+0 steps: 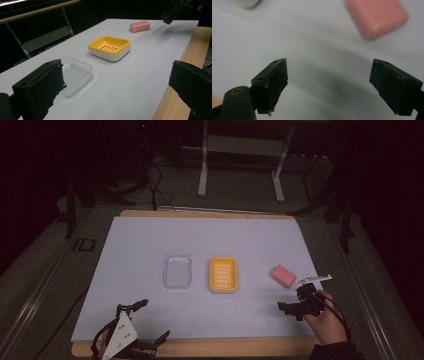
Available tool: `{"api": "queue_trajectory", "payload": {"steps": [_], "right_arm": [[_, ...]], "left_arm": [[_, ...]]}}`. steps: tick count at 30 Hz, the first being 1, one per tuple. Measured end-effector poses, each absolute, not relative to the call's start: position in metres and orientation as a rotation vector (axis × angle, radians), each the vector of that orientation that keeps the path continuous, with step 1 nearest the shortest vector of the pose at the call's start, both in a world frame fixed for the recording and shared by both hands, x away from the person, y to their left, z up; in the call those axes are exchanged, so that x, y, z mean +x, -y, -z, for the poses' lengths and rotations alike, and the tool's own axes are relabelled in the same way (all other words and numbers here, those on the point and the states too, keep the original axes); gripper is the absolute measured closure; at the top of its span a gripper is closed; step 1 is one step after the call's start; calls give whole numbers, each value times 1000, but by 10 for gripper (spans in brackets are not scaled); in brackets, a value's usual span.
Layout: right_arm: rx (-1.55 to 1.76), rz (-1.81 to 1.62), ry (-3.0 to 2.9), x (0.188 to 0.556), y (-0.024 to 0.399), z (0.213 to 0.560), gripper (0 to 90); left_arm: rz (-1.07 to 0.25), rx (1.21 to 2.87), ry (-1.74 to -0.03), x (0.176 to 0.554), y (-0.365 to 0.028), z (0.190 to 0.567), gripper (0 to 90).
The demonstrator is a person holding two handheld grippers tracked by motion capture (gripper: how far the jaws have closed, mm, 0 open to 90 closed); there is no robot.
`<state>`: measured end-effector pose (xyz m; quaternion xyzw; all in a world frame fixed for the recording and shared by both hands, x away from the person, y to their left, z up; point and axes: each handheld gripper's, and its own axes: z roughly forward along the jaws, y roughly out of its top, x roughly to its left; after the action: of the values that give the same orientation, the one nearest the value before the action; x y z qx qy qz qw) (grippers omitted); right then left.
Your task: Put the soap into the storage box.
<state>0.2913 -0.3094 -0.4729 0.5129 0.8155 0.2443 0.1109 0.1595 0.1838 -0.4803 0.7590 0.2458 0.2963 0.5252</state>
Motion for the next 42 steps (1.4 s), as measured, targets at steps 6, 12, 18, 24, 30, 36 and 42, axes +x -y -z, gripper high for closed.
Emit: {"api": "queue_trajectory", "payload": {"steps": [6, 12, 18, 24, 30, 36, 42], "right_arm": [[1561, -646, -2481, 295, 315, 472, 148], [1576, -512, -2605, 298, 318, 470, 148], [1554, -385, -2708, 300, 321, 473, 148], [1498, -292, -2763, 300, 322, 474, 148], [1470, -240, -2850, 307, 330, 470, 149], [1330, -112, -2949, 312, 340, 464, 152], [1309, -67, -2956, 325, 353, 457, 152]], "left_arm": [[-709, 1809, -592, 160, -185, 480, 5], [-710, 1814, -588, 160, -185, 480, 5], [-702, 1822, -590, 160, -184, 481, 5], [-698, 1824, -587, 160, -183, 481, 5], [-699, 1820, -590, 160, -183, 481, 4], [-697, 1822, -589, 160, -183, 481, 5], [-696, 1823, -589, 160, -182, 481, 5]]}}
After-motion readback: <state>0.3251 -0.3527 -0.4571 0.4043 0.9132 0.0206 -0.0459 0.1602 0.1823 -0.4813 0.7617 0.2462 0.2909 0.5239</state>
